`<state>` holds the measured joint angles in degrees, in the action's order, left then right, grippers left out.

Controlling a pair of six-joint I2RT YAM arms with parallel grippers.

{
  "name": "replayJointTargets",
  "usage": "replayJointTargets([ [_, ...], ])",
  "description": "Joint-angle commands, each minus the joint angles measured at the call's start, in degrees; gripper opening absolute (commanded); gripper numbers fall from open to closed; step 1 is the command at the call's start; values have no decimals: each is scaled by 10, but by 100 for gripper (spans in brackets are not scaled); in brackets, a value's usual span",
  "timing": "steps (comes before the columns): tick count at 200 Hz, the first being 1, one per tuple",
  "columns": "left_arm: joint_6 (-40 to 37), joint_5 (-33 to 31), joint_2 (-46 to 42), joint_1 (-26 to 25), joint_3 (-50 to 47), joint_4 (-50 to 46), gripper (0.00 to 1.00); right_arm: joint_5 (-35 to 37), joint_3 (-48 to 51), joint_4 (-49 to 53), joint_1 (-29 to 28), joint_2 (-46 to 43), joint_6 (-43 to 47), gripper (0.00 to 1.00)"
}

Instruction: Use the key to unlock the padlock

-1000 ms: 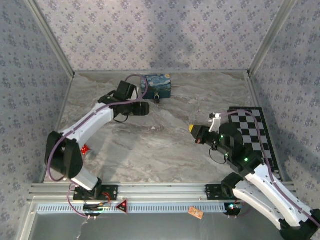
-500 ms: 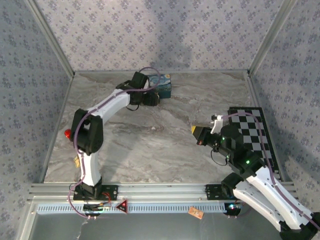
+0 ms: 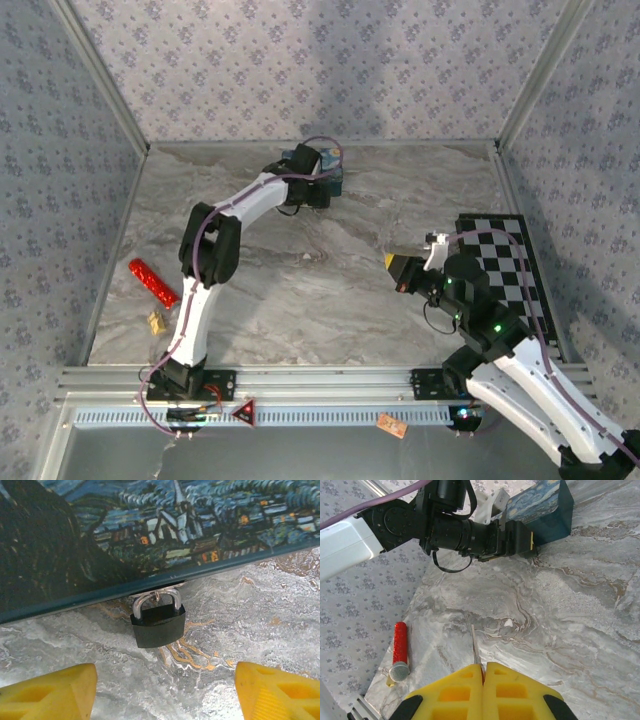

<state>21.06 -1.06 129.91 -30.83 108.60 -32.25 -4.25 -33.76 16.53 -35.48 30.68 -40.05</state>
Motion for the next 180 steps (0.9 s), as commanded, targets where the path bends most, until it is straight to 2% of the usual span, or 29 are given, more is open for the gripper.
replayJointTargets([
  [1, 3, 11, 8, 8, 1, 32, 68, -2, 3, -2, 5, -5, -6, 0],
  [47, 9, 31, 16, 19, -22, 81, 60, -6, 4, -7, 6, -5, -11, 0],
  [110, 10, 71, 13, 28, -77, 151, 56, -10, 8, -18, 6, -4, -20, 0],
  [139, 13, 83, 11, 31, -101, 192, 50, -16, 4, -19, 7, 1, -21, 0],
  [180, 20, 87, 16, 39, -112, 214, 50, -18, 3, -19, 7, 1, -25, 0],
])
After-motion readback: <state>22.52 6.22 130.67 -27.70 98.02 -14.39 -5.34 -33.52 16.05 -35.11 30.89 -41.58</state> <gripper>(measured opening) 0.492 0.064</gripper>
